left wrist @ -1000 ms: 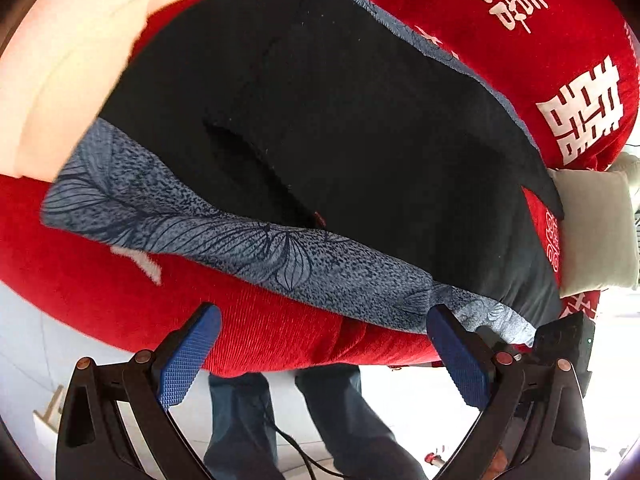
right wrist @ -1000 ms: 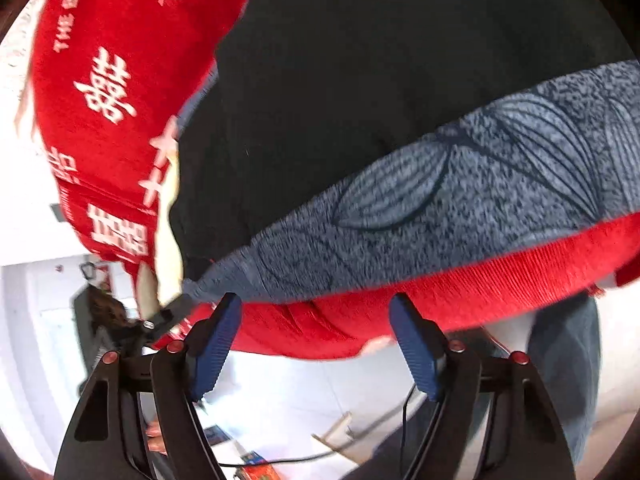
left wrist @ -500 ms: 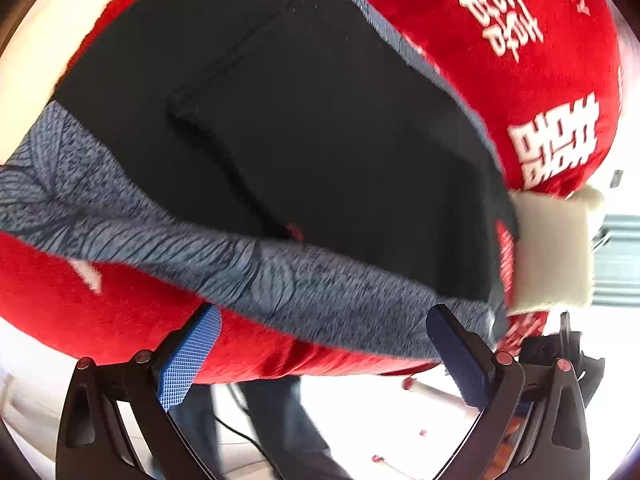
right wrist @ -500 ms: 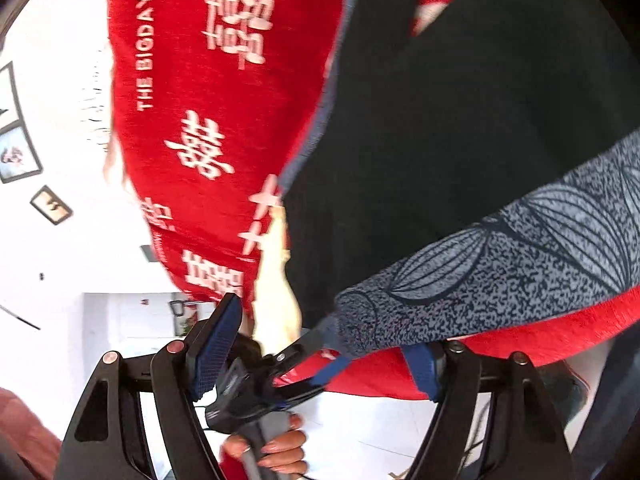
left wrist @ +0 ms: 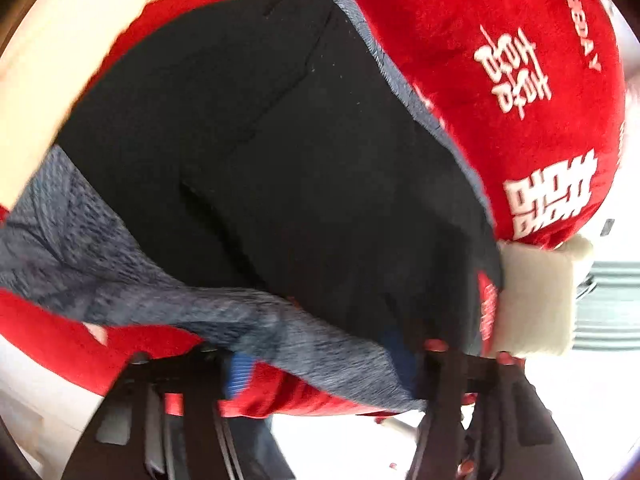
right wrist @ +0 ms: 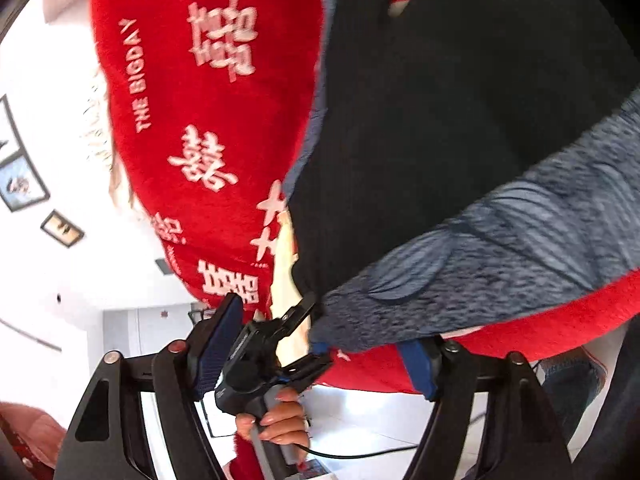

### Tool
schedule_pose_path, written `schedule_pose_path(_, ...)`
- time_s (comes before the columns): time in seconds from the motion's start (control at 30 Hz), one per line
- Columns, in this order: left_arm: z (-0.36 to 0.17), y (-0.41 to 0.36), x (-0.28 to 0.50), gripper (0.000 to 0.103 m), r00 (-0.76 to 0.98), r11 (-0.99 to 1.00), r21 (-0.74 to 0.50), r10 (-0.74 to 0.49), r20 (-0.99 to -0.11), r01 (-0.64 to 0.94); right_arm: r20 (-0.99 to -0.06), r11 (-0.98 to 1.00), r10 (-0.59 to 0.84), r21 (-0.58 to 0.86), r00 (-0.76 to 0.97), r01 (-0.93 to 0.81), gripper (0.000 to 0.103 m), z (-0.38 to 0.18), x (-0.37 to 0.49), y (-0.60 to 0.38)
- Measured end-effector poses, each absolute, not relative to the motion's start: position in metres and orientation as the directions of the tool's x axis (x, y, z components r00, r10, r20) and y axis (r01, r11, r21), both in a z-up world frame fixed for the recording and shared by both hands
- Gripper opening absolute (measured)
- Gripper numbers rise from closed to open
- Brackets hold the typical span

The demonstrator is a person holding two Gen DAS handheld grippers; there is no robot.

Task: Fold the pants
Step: 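Lower both grippers to the grey waistband edge of the black pants, then grasp the grey waistband with the left gripper while the right gripper grasps it too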

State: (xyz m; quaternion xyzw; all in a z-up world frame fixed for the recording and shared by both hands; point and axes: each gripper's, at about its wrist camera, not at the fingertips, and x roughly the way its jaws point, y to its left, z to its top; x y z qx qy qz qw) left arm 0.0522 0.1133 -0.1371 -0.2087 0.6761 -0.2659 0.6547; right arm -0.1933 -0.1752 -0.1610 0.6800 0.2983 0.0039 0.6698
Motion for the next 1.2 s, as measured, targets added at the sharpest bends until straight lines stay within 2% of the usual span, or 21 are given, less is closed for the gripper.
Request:
schedule_pose_path(0.03,-0.137,0.114,0.052,0.040,-0.061,0.778,-0.623,-0.620,-0.782,0.083,-0.402,0.051,0.407,0.907,0.821,0.419,0.061,-0.167,-0.197,-0.177)
schedule_pose_path(0.07,-0.138,0.114,0.052,0.037,-0.063,0.785,-0.613,-0.610,-0.790,0.090,-0.403,0.011,0.401,0.900,0.823,0.436,0.051,-0.175,-0.201,-0.180)
schedule_pose_path(0.1,-0.139,0.116,0.053,0.034,-0.069,0.789,-0.608,-0.604,-0.794,0.092,-0.405,-0.031,0.393,0.892,0.826,0.452,0.036,-0.181,-0.206,-0.181)
schedule_pose_path(0.13,-0.141,0.120,0.053,0.034,-0.074,0.787,-0.611,-0.606,-0.792,0.088,-0.412,-0.076,0.378,0.879,0.829,0.471,0.030,-0.187,-0.213,-0.184)
schedule_pose_path(0.2,-0.139,0.119,0.055,0.034,-0.079,0.789,-0.608,-0.603,-0.794,0.089,-0.435,-0.156,0.328,0.851,0.839,0.502,0.012,-0.192,-0.228,-0.188)
schedule_pose_path(0.23,-0.138,0.119,0.054,0.031,-0.079,0.793,-0.601,-0.596,-0.799,0.099,-0.439,-0.174,0.312,0.845,0.843,0.505,0.010,-0.191,-0.233,-0.190)
schedule_pose_path(0.3,-0.131,0.115,0.054,0.031,-0.076,0.804,-0.582,-0.577,-0.813,0.120,-0.459,-0.166,0.298,0.839,0.837,0.519,0.008,-0.179,-0.236,-0.196)
schedule_pose_path(0.47,-0.099,0.113,0.055,0.031,-0.042,0.810,-0.565,-0.566,-0.823,0.159,-0.528,0.097,0.369,0.840,0.765,0.533,0.008,-0.123,-0.210,-0.217)
schedule_pose_path(0.7,-0.055,0.087,0.075,0.031,0.017,0.818,-0.552,-0.561,-0.827,0.161,-0.517,0.130,0.412,0.848,0.750,0.513,0.007,-0.093,-0.170,-0.261)
schedule_pose_path(0.83,-0.034,0.061,0.105,0.031,0.054,0.822,-0.538,-0.556,-0.830,0.187,-0.540,0.247,0.445,0.841,0.714,0.482,0.007,-0.068,-0.122,-0.292)
schedule_pose_path(1.03,-0.025,0.013,0.174,0.031,0.124,0.835,-0.491,-0.530,-0.839,0.246,-0.594,0.378,0.492,0.804,0.636,0.459,0.007,-0.063,-0.026,-0.347)
schedule_pose_path(1.2,-0.057,-0.011,0.232,0.031,0.171,0.877,-0.419,-0.461,-0.871,0.233,-0.684,0.459,0.513,0.730,0.519,0.507,0.007,-0.097,0.053,-0.382)
